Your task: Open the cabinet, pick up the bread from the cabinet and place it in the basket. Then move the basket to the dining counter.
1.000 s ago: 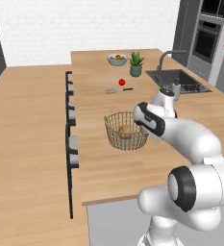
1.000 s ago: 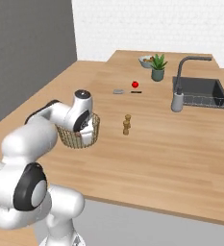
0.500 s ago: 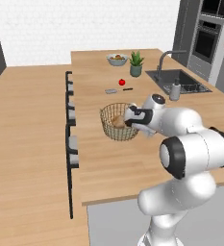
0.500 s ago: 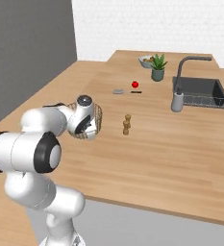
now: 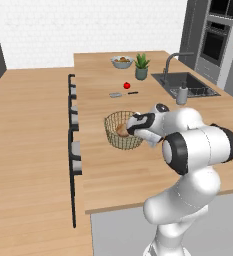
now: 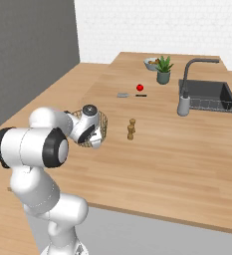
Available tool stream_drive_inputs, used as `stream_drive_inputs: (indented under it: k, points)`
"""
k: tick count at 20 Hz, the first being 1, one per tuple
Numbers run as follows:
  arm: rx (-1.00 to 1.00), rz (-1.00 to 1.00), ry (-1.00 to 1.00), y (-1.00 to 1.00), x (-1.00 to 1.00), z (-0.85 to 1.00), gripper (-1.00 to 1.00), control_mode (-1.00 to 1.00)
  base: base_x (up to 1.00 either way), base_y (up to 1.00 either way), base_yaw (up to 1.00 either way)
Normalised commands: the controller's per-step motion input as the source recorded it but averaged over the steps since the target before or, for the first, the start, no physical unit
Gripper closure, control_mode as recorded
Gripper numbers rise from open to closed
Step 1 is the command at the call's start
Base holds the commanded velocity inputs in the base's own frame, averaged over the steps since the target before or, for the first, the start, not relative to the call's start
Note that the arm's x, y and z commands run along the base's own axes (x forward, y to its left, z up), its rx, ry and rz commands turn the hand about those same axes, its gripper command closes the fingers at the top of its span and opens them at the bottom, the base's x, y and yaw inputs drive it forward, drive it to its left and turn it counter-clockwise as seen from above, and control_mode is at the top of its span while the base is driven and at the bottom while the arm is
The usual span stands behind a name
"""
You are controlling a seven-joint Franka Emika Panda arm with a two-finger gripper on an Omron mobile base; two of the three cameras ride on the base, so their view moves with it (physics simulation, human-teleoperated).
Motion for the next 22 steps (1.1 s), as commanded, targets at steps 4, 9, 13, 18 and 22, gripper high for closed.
stream_drive_inputs:
  k: [4,9,13,18,22]
  points:
    - [0.00,0.00,0.07,0.02,0.07,-0.16,1.00,-1.00,0.00,0.00,0.00]
    - [0.00,0.00,0.13,0.00,0.15,-0.32,1.00,-1.00,0.00,0.00,0.00]
    - [-0.01,0.00,0.18,0.01,0.25,-0.44,1.00,-1.00,0.00,0.00,0.00]
    - [0.00,0.00,0.01,0.04,0.03,0.10,-1.00,-1.00,0.00,0.00,0.00]
    - [0.00,0.00,0.02,0.01,-0.03,0.06,-1.00,-1.00,0.00,0.00,0.00]
